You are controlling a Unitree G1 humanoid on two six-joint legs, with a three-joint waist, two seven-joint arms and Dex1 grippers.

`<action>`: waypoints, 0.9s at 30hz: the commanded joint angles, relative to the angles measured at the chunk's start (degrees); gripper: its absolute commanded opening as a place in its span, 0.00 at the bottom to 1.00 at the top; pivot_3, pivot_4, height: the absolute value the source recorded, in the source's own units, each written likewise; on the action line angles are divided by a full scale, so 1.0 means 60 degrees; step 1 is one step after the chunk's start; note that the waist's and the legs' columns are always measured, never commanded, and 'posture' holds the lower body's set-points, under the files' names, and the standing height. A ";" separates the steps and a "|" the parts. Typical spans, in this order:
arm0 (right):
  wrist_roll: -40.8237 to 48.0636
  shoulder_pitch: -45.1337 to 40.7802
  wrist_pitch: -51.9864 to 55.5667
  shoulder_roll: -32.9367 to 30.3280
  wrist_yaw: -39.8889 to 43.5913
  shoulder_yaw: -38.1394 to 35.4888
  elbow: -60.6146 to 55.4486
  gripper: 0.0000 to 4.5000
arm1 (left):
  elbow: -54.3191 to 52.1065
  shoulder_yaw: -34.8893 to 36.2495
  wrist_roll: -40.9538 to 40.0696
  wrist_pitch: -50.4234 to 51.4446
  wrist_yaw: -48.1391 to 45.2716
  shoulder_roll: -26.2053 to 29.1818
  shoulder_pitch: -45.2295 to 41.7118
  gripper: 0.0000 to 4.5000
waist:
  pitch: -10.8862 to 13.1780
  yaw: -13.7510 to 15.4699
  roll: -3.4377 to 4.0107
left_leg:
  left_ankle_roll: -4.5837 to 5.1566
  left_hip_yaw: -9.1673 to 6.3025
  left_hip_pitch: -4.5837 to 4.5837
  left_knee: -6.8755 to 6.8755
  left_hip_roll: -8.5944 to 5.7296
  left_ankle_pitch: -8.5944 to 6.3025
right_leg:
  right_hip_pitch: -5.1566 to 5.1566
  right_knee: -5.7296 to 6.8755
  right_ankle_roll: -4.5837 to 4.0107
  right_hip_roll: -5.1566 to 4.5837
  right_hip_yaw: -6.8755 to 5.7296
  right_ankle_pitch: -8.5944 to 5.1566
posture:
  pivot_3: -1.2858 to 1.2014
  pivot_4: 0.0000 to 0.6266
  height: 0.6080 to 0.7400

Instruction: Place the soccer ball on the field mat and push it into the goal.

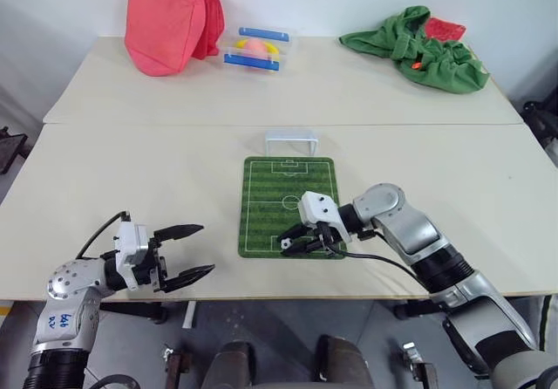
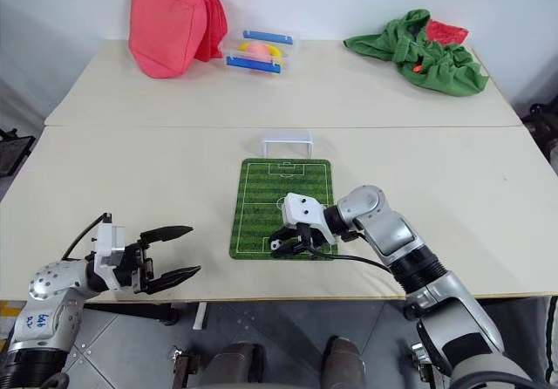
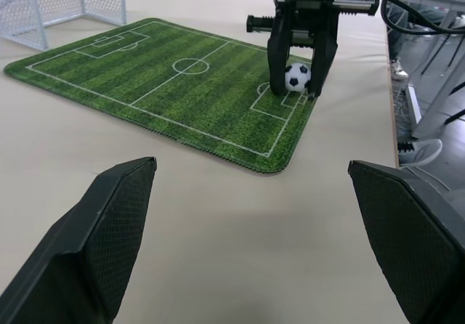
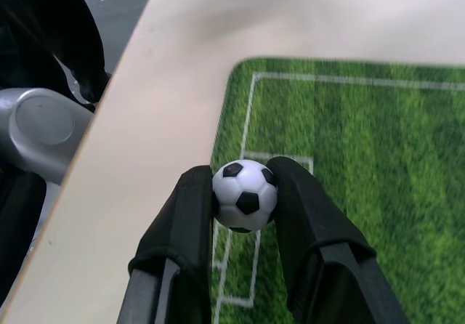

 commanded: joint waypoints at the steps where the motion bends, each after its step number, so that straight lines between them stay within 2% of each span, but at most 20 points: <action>1: -0.0072 -0.0284 -0.0329 0.0159 0.0121 -0.0197 0.0205 0.19 | -0.0383 0.0204 -0.0139 -0.0120 0.0105 0.0065 0.0077 1.00 | 0.0000 -0.0011 0.0000 | 0.0000 0.0001 0.0000 0.0000 0.0000 0.0000 | -0.0002 0.0001 0.0000 0.0000 0.0002 0.0000 | 0.52 0.24 1.00; 12: -0.0128 -0.0346 -0.0580 0.0342 0.0189 -0.0334 0.0742 0.19 | -0.0248 0.0102 -0.0082 -0.0114 0.0286 0.0013 -0.0215 1.00 | 0.0000 -0.0182 0.0000 | 0.0000 0.0009 -0.0001 0.0000 0.0000 0.0000 | -0.0012 0.0011 0.0000 0.0000 0.0016 0.0000 | 0.52 0.24 1.00; 21: -0.0039 -0.0351 -0.0540 0.0357 0.0180 -0.0484 0.0724 0.83 | -0.0057 0.0056 -0.0053 -0.0114 0.0328 0.0013 -0.0469 1.00 | 0.0000 -0.0193 0.0000 | 0.0000 0.0038 0.0001 0.0006 0.0000 0.0000 | -0.0033 0.0029 -0.0001 0.0000 0.0054 0.0000 | 0.52 0.24 1.00; 27: -0.0009 -0.0336 -0.0461 0.0356 0.0256 -0.0602 0.0529 0.83 | 0.0108 -0.0039 -0.0020 -0.0136 0.0333 -0.0018 -0.0677 1.00 | 0.0000 -0.0192 0.0000 | 0.0000 0.0048 0.0000 0.0002 0.0000 0.0000 | -0.0049 0.0037 -0.0001 0.0000 0.0066 0.0001 | 0.52 0.24 1.00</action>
